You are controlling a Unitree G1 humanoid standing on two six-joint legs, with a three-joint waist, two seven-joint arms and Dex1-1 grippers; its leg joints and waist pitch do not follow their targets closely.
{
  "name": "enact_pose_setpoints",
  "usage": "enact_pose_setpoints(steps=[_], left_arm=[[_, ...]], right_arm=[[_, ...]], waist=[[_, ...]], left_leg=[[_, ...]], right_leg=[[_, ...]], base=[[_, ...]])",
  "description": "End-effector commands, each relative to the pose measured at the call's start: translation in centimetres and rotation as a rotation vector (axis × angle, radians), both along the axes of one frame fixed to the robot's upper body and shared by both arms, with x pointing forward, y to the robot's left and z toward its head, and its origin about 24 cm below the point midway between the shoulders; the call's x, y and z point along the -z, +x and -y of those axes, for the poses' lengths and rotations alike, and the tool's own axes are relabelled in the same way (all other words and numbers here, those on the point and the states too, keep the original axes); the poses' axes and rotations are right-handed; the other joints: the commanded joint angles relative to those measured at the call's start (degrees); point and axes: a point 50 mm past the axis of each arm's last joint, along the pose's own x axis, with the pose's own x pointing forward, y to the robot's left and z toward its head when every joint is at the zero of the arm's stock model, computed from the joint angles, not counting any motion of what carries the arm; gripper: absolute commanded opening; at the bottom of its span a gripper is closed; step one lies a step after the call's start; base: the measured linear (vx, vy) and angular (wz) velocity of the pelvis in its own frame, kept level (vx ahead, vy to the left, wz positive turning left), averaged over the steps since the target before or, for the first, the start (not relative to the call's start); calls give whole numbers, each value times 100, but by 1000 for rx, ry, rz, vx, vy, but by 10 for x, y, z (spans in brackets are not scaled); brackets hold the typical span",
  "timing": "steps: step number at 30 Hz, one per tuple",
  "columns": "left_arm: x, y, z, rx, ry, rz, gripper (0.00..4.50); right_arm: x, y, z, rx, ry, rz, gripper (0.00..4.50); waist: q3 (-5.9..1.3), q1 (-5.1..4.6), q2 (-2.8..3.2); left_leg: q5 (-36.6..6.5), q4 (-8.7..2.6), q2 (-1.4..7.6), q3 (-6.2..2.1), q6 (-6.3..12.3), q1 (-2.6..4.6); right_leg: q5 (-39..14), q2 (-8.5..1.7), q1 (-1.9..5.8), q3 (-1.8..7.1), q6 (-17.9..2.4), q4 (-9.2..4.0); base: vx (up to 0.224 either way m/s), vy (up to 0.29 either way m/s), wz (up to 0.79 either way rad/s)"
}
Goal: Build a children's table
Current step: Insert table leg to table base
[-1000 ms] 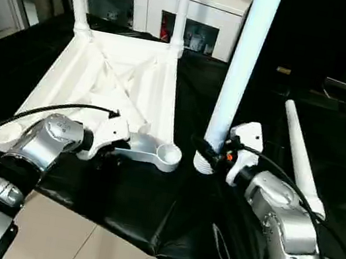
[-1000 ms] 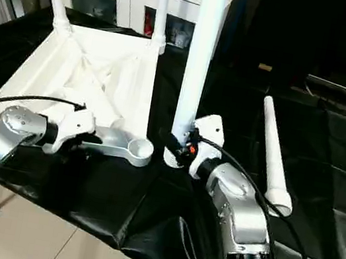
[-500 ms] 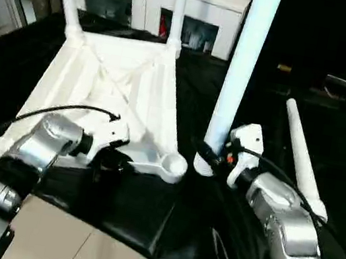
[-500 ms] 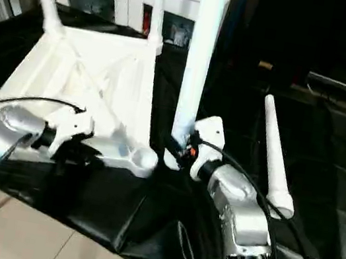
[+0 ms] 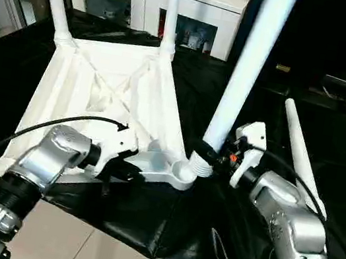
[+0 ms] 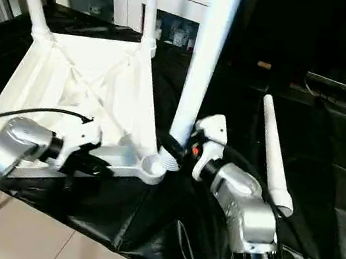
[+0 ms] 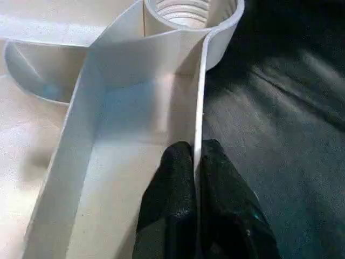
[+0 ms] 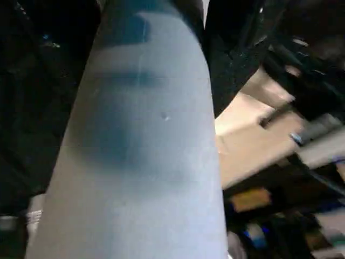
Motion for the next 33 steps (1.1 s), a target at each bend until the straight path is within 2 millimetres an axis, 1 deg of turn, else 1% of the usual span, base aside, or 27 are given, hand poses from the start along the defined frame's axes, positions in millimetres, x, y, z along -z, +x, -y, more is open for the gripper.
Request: enact_pose_setpoints(steps=[1, 3, 5, 6, 9, 10, 11, 12, 14, 16, 19, 22, 25, 26, 27, 28, 29, 30, 31, 32, 33], left_arm=[[-4, 2, 2, -54, -83, 22, 0], [-2, 2, 5, -61, -88, 31, 0], [-1, 2, 6, -63, -77, 55, 0], [0, 2, 6, -64, -75, 58, 0], [2, 2, 6, -94, -60, 69, 0], [2, 1, 5, -96, -62, 59, 29], [2, 0, 5, -97, -64, 53, 47], [2, 0, 5, -104, -69, 59, 59], [2, 1, 4, -125, -88, 62, 61], [2, 1, 4, -129, -96, 59, 63], [4, 0, 0, -129, -84, 48, 64], [6, -1, -1, -137, -77, 45, 64], [7, -1, -2, -137, -68, 40, 64], [8, -2, -2, -137, -66, 38, 45], [8, -2, -2, -135, -64, 37, 26], [8, -2, -2, -134, -63, 38, 26], [9, -2, -2, -131, -64, 32, 21], [9, -3, -1, -128, -65, 25, 10], [8, -3, -1, -124, -65, 23, 10], [8, -2, -1, -124, -69, 20, 0], [7, -2, 0, -122, -73, 17, 0]], right_arm=[[-13, 2, -5, -41, 16, 36, 192], [-8, 3, -10, -56, -17, 35, 191], [-4, 4, -13, -57, -45, 44, 191], [-4, 4, -13, -56, -47, 45, 191], [-3, 7, -16, -38, -45, 44, 191], [-4, 8, -16, -33, -42, 41, 191], [-4, 9, -16, -31, -41, 41, 191], [-4, 9, -16, -31, -40, 41, 191], [-4, 10, -15, -29, -44, 46, 191], [-4, 10, -15, -28, -45, 48, 191], [-4, 9, -15, -28, -48, 55, 191], [-5, 10, -15, -26, -50, 61, 191], [-5, 10, -15, -23, -53, 66, 191], [-5, 10, -15, -22, -54, 68, 191], [-5, 11, -15, -18, -53, 70, 191], [-6, 12, -15, -16, -53, 72, 191], [-6, 12, -14, -12, -53, 74, 191], [-6, 12, -14, -7, -57, 78, 191], [-6, 14, -13, 2, -65, 80, 191], [-5, 15, -12, 12, -76, 81, 191], [-3, 17, -11, 24, -91, 75, 191]], waist=[[-378, 21, 18], [-382, 21, 8], [-377, 18, 17], [-373, 16, -4], [-370, 14, 9], [-372, 16, 2], [-370, 11, -6], [-373, 9, 4], [-384, 3, 0], [-383, 23, 6], [-372, 41, 1], [-364, 40, -2], [-368, 37, -1], [-368, 36, 11], [-370, 37, 5], [-370, 35, 5], [-373, 38, 23], [-373, 29, 13], [-377, 22, 14], [-379, 16, 36], [-376, -4, 23]], left_leg=[[-667, -435, 357, -137, 168, 38], [-568, -423, 344, -130, 176, 25], [-555, -425, 339, -130, 181, 23], [-575, -426, 342, -127, 174, 18], [-655, -436, 352, -130, 144, 32], [-645, -440, 354, -131, 141, 33], [-639, -442, 356, -132, 140, 29], [-593, -438, 353, -132, 147, 27], [-534, -421, 346, -125, 171, 25], [-498, -417, 345, -121, 213, 30], [-610, -433, 352, -121, 188, 41], [-703, -445, 353, -126, 135, 36], [-691, -446, 352, -127, 116, 36], [-683, -444, 352, -126, 111, 39], [-674, -442, 349, -126, 110, 39], [-664, -444, 350, -127, 114, 38], [-651, -441, 348, -130, 114, 37], [-638, -444, 348, -130, 114, 34], [-628, -442, 352, -134, 106, 35], [-634, -440, 348, -135, 100, 33], [-640, -442, 344, -130, 84, 38]], right_leg=[[143, -447, 313, 369, -1458, -351], [110, -457, 318, 367, -1438, -351], [-4, -453, 313, 363, -1399, -367], [-97, -457, 307, 365, -1370, -374], [-257, -461, 292, 368, -1342, -387], [-256, -453, 293, 367, -1335, -381], [-240, -454, 295, 368, -1334, -378], [-181, -453, 295, 367, -1334, -370], [-25, -453, 299, 366, -1377, -357], [45, -446, 289, 364, -1400, -355], [-104, -446, 282, 366, -1348, -375], [-257, -453, 286, 370, -1298, -390], [-271, -454, 287, 371, -1270, -390], [-238, -447, 279, 371, -1269, -389], [-211, -449, 284, 371, -1276, -387], [-192, -448, 283, 370, -1281, -383], [-174, -450, 285, 370, -1286, -381], [-129, -442, 286, 368, -1288, -375], [-75, -447, 288, 367, -1308, -366], [-55, -448, 289, 365, -1325, -364], [-44, -440, 285, 362, -1347, -368]], base=[[0, 0, 0], [0, 0, 0], [0, 0, 0], [0, 0, 0], [0, 0, 0], [0, 0, 0], [0, 0, 0], [0, 0, 0], [0, 0, 0], [0, 0, 0], [0, 0, 0], [0, 0, 0], [0, 0, 0], [0, 0, 0], [0, 0, 0], [0, 0, 0], [0, 0, 0], [0, 0, 0], [0, 0, 0], [0, 0, 0], [0, 0, 0]])
